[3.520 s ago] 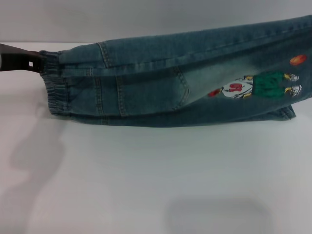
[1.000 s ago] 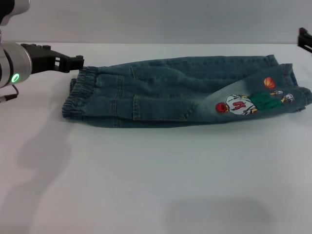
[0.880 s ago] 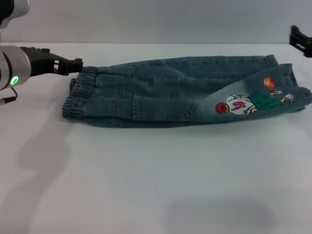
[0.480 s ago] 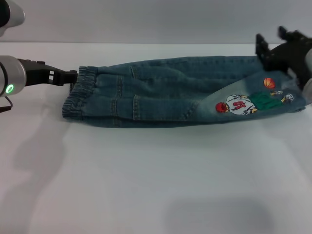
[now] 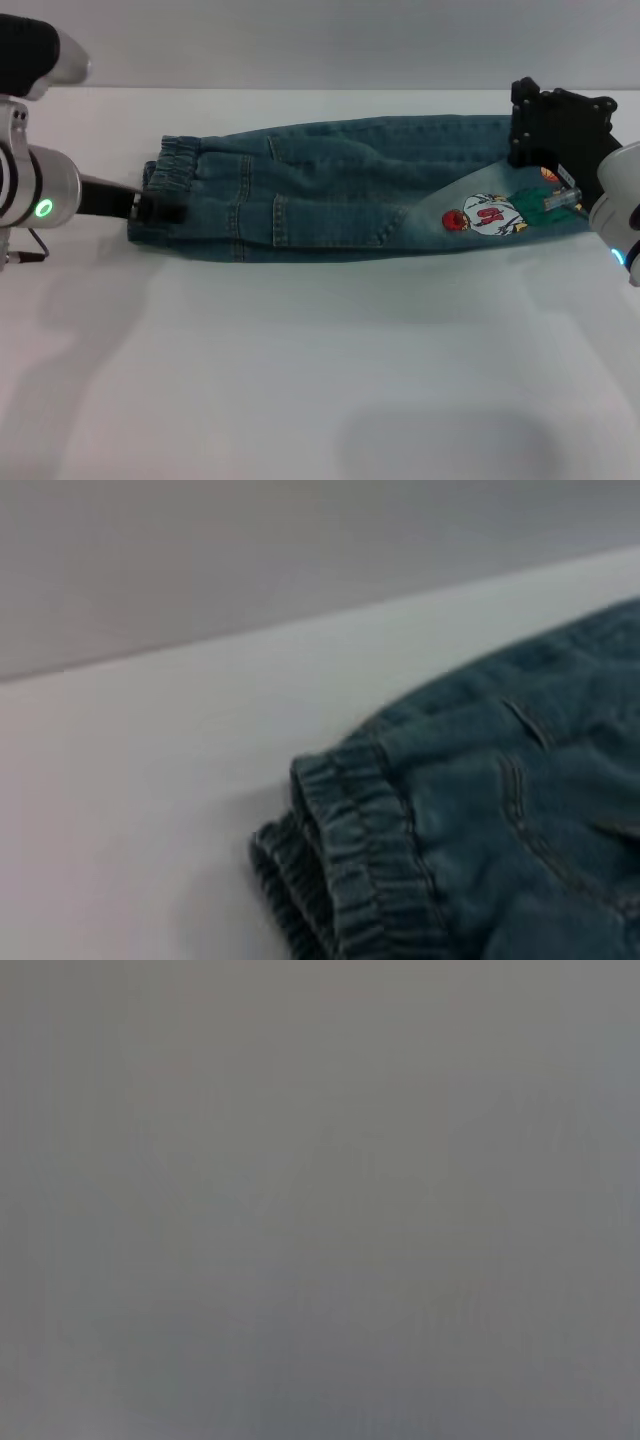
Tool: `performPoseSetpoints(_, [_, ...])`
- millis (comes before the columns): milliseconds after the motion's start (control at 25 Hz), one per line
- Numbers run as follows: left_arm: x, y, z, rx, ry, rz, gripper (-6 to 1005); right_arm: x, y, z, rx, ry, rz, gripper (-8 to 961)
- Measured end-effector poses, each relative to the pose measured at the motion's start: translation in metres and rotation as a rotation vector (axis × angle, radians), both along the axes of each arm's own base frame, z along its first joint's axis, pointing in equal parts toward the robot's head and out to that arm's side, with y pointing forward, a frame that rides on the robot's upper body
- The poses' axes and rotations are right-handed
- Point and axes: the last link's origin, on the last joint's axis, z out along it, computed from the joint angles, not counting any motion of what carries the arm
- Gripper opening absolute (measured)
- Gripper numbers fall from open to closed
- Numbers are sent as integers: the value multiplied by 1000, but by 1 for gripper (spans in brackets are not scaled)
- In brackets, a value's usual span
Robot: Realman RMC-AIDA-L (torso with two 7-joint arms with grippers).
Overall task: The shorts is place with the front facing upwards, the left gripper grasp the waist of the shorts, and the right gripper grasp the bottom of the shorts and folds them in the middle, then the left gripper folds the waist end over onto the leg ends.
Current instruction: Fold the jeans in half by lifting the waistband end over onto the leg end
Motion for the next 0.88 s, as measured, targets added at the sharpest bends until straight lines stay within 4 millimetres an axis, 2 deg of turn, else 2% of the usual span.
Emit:
performPoseSetpoints(160, [-2, -3, -6, -47, 14, 22, 812, 3, 1, -1, -2, -4, -6, 12])
performPoseSetpoints(480, [-12, 5, -19, -77, 48, 47, 802, 3, 2, -4, -15, -11, -7, -1])
performPoseSetpoints(880, [-11, 10, -22, -77, 50, 37, 790, 3, 1, -4, -17, -13, -8, 0])
